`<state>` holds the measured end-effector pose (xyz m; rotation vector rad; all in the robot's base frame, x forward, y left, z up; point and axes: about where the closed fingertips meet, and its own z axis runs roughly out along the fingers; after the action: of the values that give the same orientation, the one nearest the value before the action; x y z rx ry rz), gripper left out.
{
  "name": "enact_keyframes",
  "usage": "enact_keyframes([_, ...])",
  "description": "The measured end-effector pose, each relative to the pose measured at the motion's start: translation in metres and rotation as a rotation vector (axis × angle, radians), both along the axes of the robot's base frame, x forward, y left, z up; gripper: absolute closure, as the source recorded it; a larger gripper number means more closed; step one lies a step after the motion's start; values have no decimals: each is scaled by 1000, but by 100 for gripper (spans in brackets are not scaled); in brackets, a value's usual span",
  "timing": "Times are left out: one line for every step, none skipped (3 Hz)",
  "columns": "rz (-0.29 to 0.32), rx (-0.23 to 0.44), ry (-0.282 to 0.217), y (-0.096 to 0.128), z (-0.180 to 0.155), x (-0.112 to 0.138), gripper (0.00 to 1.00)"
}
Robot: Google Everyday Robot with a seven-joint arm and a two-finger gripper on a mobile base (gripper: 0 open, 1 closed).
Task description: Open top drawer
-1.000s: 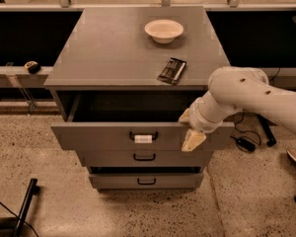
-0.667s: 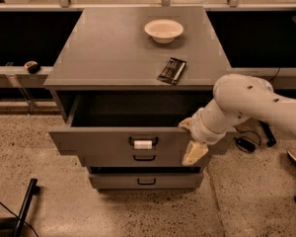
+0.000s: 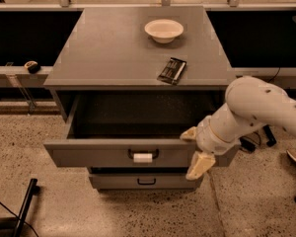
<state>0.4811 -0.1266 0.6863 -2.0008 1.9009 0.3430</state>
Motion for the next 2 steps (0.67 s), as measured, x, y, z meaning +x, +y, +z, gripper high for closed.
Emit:
enact_keyframes([7, 52, 40, -5, 19, -32, 10])
enact_keyframes([4, 92, 75, -8, 26, -51, 0])
